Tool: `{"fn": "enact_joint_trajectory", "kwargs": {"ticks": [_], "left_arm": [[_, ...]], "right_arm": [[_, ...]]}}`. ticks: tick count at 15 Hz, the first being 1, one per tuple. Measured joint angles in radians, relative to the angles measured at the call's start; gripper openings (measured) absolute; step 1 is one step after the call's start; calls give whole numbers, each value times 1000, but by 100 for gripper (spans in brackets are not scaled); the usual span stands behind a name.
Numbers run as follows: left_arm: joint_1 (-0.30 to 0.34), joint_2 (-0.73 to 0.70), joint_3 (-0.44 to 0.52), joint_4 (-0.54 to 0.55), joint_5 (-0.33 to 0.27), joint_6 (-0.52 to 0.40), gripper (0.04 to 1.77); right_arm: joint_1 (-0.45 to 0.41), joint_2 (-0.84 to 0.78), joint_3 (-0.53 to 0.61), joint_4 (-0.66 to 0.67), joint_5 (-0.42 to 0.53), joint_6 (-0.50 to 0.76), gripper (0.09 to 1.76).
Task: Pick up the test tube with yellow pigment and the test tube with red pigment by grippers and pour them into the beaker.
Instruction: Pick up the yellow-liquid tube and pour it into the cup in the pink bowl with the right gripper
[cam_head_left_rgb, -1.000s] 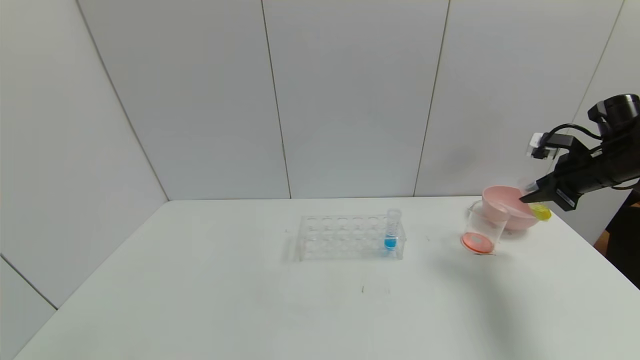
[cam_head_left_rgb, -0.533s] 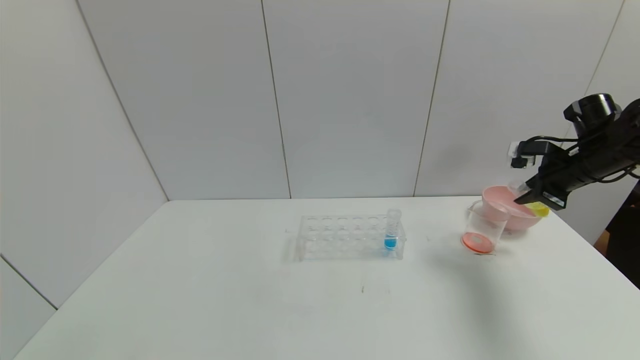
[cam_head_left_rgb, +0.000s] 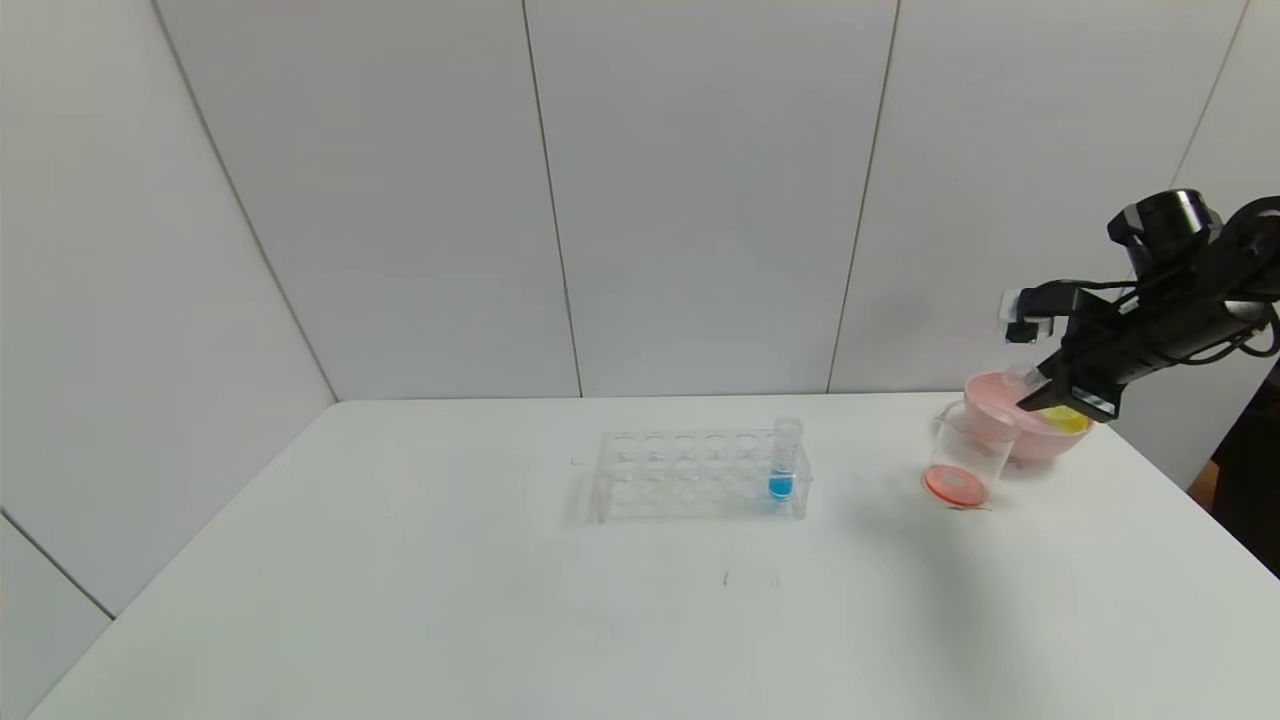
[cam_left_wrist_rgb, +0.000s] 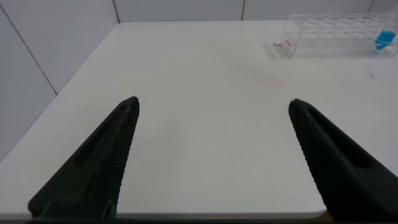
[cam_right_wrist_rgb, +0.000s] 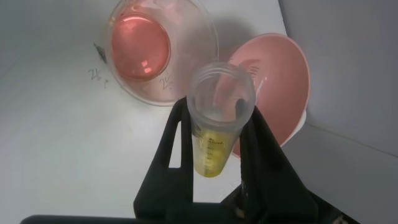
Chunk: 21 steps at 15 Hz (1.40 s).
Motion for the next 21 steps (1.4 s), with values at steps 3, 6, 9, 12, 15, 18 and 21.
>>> {"fn": "enact_joint_trajectory", "kwargs": {"ticks": [3, 6, 9, 12, 15, 18, 21], "left_arm": [[0, 0, 0, 0, 0, 0, 172], [0, 0, 0, 0, 0, 0, 172], [0, 0, 0, 0, 0, 0, 172], [0, 0, 0, 0, 0, 0, 172], [0, 0, 0, 0, 0, 0, 172], [0, 0, 0, 0, 0, 0, 172], [0, 0, 0, 0, 0, 0, 172]], "right_arm": [[3, -5, 0, 6, -62, -57, 49], [11, -19, 0, 16, -162, -114, 49], [42, -38, -1, 50, -237, -135, 49], [81, -43, -1, 50, -252, -135, 49], [117, -39, -1, 50, -351, -147, 49], [134, -29, -1, 51, -394, -160, 49], [137, -17, -1, 51, -445, -181, 49]]}}
